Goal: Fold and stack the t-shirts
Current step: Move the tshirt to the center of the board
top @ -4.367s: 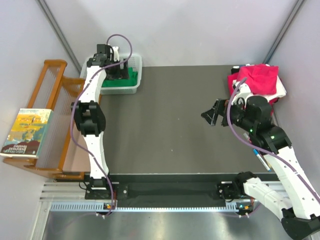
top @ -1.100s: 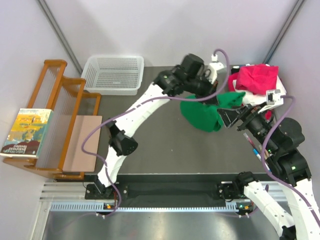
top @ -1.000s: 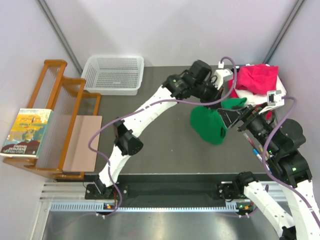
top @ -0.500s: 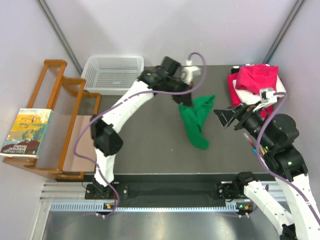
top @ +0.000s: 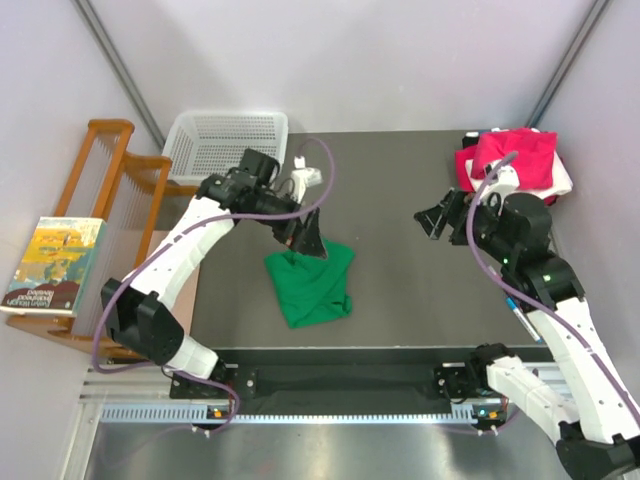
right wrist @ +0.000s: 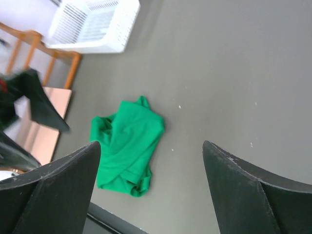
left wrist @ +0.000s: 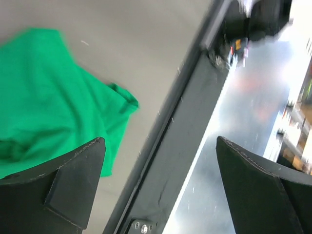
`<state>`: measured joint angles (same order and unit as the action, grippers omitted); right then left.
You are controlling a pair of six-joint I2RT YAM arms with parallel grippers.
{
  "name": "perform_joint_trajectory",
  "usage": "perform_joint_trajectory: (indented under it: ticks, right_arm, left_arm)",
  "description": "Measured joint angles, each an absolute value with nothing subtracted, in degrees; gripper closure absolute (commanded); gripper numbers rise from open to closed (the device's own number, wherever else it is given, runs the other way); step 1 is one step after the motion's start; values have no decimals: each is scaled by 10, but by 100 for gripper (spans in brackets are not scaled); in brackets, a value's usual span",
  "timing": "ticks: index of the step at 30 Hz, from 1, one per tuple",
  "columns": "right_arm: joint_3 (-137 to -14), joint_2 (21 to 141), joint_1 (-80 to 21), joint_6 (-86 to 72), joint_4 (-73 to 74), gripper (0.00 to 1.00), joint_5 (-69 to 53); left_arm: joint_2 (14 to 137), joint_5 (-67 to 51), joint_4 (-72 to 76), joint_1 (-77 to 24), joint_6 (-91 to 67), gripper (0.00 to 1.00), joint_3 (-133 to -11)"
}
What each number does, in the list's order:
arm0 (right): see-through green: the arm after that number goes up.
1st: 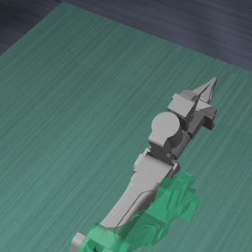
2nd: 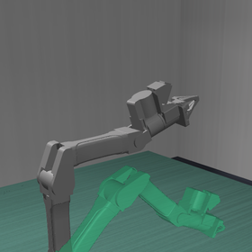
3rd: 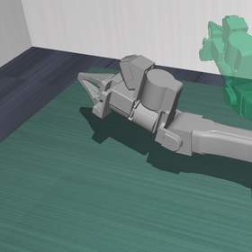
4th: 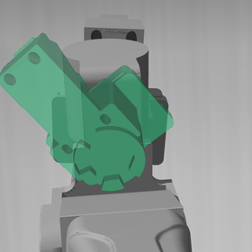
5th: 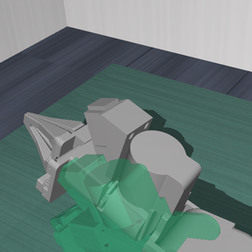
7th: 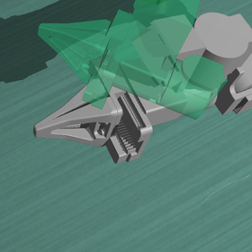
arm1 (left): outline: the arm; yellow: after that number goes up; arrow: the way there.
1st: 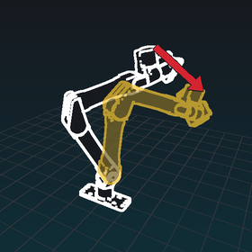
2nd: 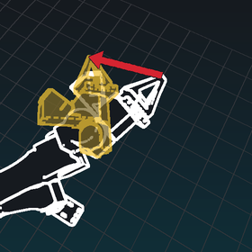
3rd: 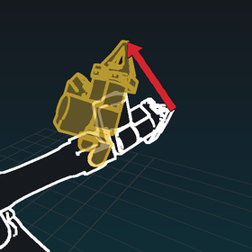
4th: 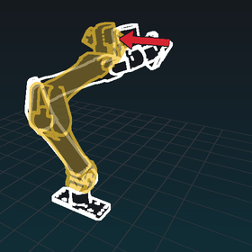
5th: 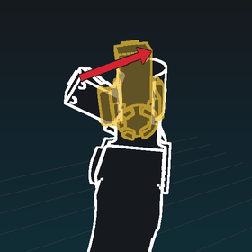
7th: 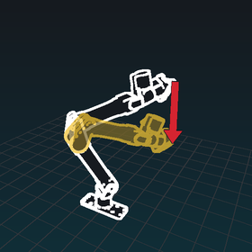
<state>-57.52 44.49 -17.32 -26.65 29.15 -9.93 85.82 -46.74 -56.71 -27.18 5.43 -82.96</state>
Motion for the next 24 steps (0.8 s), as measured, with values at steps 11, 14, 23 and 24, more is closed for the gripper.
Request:
perform_joint_trajectory:
  ticks: [11,14,23,24]
  right_arm:
    - [-520,486,-167,-276,301,19,-119]
    - [-517,476,-167,-281,301,19,-125]
    - [-517,447,-166,-288,298,19,-143]
    - [-517,445,-166,-288,298,20,-147]
  left_arm:
    - [950,-402,-404,-276,-34,1,-814]
    - [1043,-357,-396,-329,-33,1,-849]
    - [1159,-273,-407,-392,-37,2,-943]
    - [1165,-268,-406,-390,-37,2,-951]
